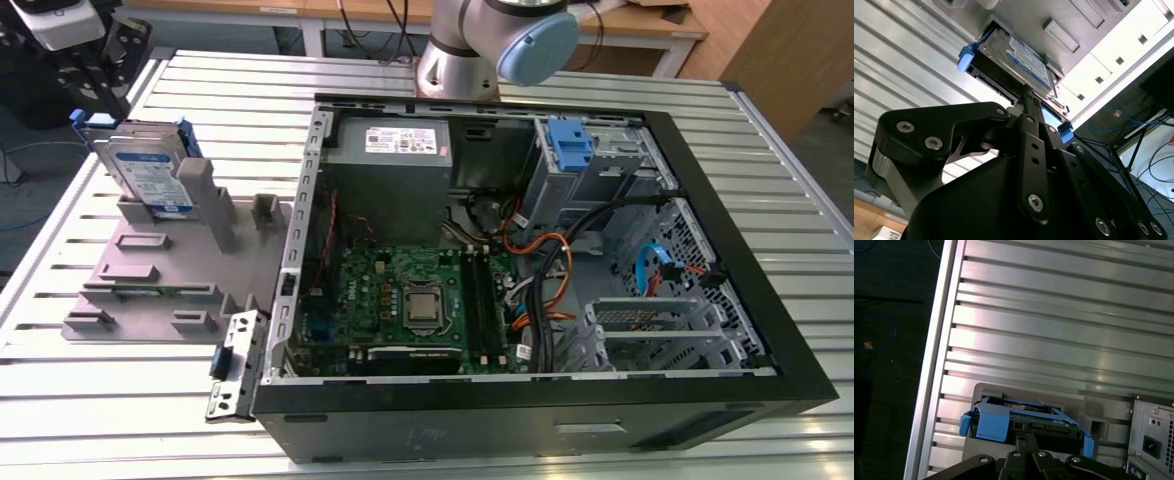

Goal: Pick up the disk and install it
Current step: 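Pick up the disk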

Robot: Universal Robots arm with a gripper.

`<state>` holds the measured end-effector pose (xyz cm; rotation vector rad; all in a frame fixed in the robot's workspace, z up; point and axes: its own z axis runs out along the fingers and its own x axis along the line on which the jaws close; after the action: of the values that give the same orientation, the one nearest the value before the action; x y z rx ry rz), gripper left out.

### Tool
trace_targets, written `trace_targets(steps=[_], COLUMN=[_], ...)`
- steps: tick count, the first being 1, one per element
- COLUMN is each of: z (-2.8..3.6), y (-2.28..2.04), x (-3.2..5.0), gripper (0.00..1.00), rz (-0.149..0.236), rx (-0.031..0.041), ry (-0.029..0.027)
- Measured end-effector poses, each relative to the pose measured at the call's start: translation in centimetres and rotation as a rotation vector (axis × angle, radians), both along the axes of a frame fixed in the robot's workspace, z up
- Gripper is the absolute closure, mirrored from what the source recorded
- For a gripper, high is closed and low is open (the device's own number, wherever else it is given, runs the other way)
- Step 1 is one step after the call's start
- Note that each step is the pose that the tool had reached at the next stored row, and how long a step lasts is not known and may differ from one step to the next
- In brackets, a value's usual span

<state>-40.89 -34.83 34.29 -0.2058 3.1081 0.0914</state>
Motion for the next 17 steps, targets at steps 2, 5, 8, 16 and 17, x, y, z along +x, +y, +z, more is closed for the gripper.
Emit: trace_targets(steps=[2,5,8,16,17], z=[0.05,0.13,0.13,0.16,0.16], y=[0.0,0.0,0.0,0.0,0.0], x=[0.0,0.0,0.0,0.0,0.0], gripper=[0.89,0.89,0.89,0.89,0.89], rz=[0.001,0.003,0.003,0.01,0.012], rx=[0.0001,0.0,0.0001,0.0,0.0], ry=[-0.0001,0.0001,-0.0002,0.0,0.0])
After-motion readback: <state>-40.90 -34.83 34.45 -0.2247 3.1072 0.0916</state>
